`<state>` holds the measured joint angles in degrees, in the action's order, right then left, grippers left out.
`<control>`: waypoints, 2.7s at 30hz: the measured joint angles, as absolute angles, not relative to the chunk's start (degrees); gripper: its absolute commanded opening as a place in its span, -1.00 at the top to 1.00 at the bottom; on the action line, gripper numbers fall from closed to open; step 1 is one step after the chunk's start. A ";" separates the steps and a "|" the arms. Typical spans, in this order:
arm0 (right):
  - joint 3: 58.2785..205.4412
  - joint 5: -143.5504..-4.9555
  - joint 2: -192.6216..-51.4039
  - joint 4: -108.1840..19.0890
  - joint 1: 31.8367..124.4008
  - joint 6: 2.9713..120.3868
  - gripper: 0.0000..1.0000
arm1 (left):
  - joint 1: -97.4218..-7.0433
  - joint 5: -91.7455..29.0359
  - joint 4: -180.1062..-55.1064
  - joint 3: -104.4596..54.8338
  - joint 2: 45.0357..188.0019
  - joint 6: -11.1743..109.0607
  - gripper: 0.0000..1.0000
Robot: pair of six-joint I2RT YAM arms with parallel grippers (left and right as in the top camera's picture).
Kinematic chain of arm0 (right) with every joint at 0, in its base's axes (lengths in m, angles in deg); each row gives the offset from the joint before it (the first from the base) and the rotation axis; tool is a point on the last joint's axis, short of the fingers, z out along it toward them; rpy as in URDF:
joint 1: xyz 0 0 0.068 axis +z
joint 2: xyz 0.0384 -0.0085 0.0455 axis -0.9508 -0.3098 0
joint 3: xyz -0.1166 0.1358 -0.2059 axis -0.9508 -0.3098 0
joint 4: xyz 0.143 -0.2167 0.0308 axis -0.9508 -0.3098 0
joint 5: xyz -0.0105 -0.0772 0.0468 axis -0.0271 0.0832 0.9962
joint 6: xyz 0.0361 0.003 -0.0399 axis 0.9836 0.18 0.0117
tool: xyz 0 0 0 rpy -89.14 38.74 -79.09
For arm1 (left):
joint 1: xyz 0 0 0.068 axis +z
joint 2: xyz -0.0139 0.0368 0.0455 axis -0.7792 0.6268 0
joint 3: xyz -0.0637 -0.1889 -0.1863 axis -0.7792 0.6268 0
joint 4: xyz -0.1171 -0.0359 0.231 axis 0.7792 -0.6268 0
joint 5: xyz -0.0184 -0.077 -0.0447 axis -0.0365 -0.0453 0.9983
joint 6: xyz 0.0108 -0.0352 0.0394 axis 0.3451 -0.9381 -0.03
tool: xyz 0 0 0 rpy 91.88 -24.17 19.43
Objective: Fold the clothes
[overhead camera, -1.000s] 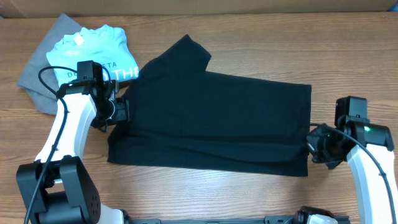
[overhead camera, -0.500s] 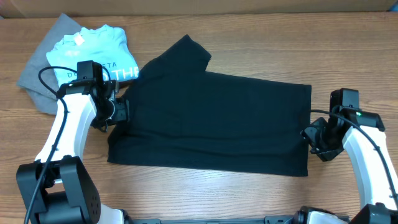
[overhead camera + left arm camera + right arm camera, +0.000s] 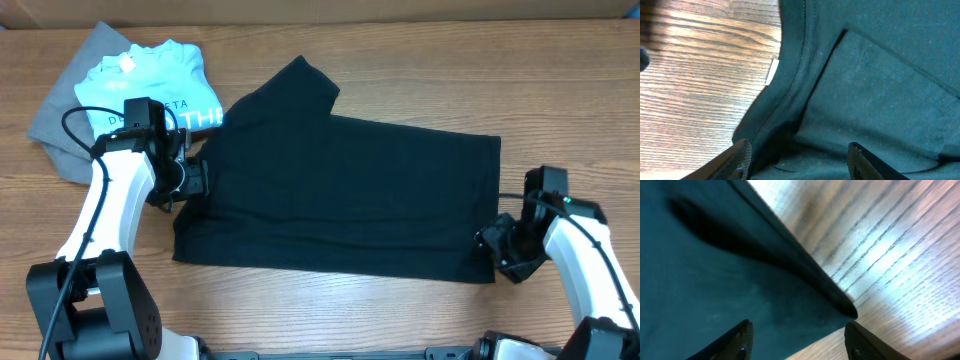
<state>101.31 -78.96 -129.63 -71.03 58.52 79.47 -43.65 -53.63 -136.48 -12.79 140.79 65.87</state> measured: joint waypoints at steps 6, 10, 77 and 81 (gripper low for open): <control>95.39 -76.30 -129.98 -65.83 58.48 80.80 0.02 | -43.65 -53.63 -136.46 -12.77 140.79 65.87 -0.29; 93.95 -75.51 -131.40 -64.49 58.48 82.25 0.70 | -43.68 -53.63 -136.04 -12.79 140.79 65.87 -0.29; 127.46 -66.64 -145.94 -68.56 54.31 71.95 0.02 | -55.72 -51.24 -143.71 -29.25 154.39 65.52 0.10; 127.46 -66.64 -147.64 -69.32 54.31 71.71 0.03 | -55.70 -55.92 -151.71 -28.92 154.45 61.63 0.10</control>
